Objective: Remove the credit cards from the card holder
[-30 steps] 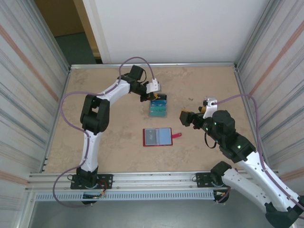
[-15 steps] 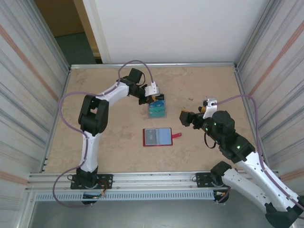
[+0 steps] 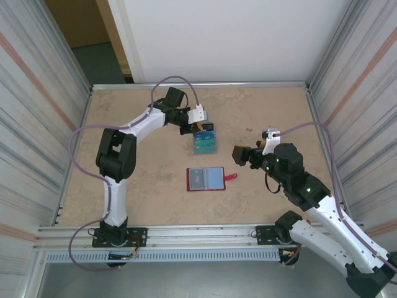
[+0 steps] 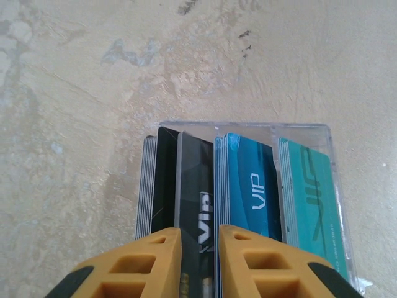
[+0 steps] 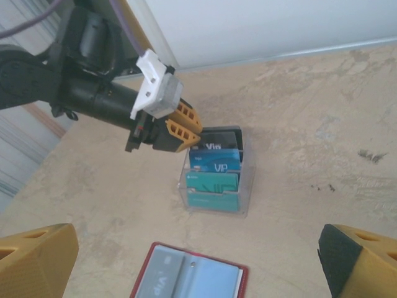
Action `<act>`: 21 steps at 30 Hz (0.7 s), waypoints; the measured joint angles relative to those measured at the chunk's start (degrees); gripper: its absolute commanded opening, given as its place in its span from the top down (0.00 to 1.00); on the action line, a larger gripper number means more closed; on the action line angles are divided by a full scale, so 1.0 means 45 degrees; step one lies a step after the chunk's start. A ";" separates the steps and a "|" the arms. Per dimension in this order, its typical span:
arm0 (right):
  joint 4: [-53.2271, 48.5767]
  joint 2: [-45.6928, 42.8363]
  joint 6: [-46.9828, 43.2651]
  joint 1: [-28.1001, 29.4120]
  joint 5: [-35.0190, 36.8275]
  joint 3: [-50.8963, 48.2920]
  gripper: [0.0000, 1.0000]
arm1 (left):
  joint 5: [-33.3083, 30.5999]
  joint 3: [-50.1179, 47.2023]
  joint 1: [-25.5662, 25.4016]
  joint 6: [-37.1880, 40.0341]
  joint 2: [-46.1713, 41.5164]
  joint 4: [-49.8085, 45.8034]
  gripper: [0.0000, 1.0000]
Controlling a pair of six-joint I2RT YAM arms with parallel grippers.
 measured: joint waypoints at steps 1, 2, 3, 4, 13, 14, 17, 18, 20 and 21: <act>-0.0039 0.0078 0.0029 0.0000 -0.0010 0.0000 0.02 | -0.0029 -0.0078 -0.0044 -0.0058 -0.0185 0.0053 0.77; -0.0092 0.0185 0.0039 0.0000 -0.0034 0.0005 0.04 | -0.0068 -0.0170 -0.0097 -0.0092 -0.0379 0.0141 0.77; -0.0155 0.0287 0.0073 0.0000 -0.0049 0.0010 0.05 | -0.0117 -0.0277 -0.0146 -0.0151 -0.0602 0.0233 0.77; -0.0248 0.0432 0.0112 0.0005 -0.0073 0.0029 0.08 | -0.0223 -0.0413 -0.0194 -0.0204 -0.0865 0.0325 0.76; -0.1190 0.2336 0.0772 0.1137 0.0267 0.0495 0.27 | -0.2283 -0.4454 -0.0437 -0.2628 -0.5226 0.2982 0.56; -0.1268 0.2599 0.0874 0.1413 0.0408 0.0559 0.29 | -0.2652 -0.5202 -0.0452 -0.3113 -0.5901 0.3419 0.55; -0.1525 0.3468 0.1273 0.2215 0.0767 0.0704 0.35 | -0.3789 -0.7490 -0.0597 -0.4682 -0.7912 0.4600 0.37; -0.1549 0.3716 0.1404 0.2404 0.0792 0.0709 0.37 | -0.4099 -0.8145 -0.0661 -0.5178 -0.8485 0.4911 0.29; -0.1627 0.4556 0.1681 0.2861 0.0879 0.0777 0.42 | -0.4804 -0.9666 -0.0801 -0.6402 -0.9792 0.5620 0.10; -0.1637 0.4988 0.1787 0.3031 0.0928 0.0850 0.44 | -0.5139 -1.0307 -0.0855 -0.6941 -1.0350 0.5833 0.02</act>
